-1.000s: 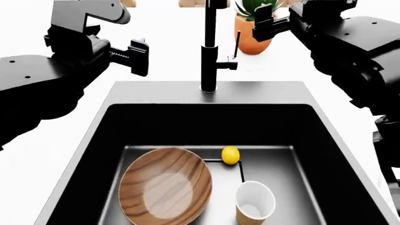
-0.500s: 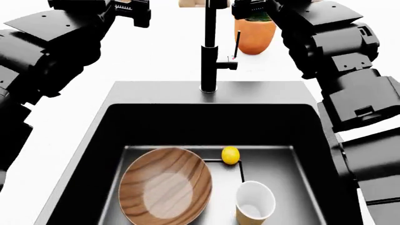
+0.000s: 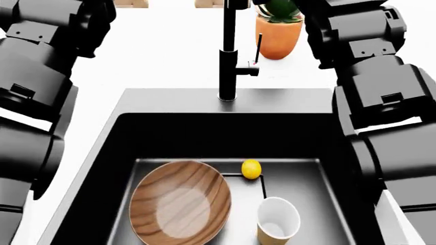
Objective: Pick the bowl and cup and place them in the sink. Then turn on the water.
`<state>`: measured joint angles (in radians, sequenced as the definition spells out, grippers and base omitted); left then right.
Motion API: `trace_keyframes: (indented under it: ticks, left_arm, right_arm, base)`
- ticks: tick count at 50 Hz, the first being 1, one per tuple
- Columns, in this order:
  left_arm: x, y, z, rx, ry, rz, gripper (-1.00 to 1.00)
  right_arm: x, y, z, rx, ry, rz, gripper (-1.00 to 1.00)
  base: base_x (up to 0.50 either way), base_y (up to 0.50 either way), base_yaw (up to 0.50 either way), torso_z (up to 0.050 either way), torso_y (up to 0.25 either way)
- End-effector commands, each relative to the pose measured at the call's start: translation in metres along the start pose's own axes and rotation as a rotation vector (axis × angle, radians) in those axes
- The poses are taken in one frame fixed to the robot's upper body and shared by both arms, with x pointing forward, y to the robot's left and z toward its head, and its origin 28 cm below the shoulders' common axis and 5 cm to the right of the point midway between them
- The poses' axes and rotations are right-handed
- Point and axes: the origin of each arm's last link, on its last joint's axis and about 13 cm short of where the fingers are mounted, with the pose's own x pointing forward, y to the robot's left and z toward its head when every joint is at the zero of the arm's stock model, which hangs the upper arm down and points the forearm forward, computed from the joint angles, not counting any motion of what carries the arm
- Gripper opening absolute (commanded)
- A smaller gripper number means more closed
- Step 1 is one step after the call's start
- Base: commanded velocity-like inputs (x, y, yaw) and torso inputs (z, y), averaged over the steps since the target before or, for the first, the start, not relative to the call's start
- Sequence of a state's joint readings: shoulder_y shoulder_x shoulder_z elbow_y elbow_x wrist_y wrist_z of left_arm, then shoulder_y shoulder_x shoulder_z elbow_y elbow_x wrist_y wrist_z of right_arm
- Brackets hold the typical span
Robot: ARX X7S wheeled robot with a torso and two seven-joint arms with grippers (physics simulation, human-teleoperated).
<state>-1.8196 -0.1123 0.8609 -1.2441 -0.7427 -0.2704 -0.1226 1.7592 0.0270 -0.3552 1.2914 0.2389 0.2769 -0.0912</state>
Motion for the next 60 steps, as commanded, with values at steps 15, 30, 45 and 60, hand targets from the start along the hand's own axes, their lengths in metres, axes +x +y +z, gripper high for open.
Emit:
trace_keyframes:
  ticks: [15,30,45,60]
  left_arm:
    - [0.001,-0.008,-0.004,-0.031,0.055,-0.022,1.0]
    - [-0.001,-0.011,-0.016,-0.088,0.119,-0.032,1.0]
    - [0.0,-0.011,-0.024,-0.061,0.127,-0.047,1.0]
    - [-0.001,-0.011,-0.026,-0.055,0.139,-0.055,1.0]
  right_arm:
    - [0.002,0.005,0.003,-0.038,-0.026,-0.026,1.0]
    - [0.001,0.004,-0.006,-0.028,-0.002,-0.035,1.0]
    - [0.001,0.003,-0.01,-0.034,0.013,-0.038,1.0]
    - [0.001,0.004,-0.01,-0.035,0.018,-0.03,1.0]
  base:
    - [0.0,0.0,0.0,0.0,0.0]
    - [0.0,0.0,0.0,0.0,0.0]
    - [0.0,0.0,0.0,0.0,0.0]
    - [0.0,0.0,0.0,0.0,-0.114]
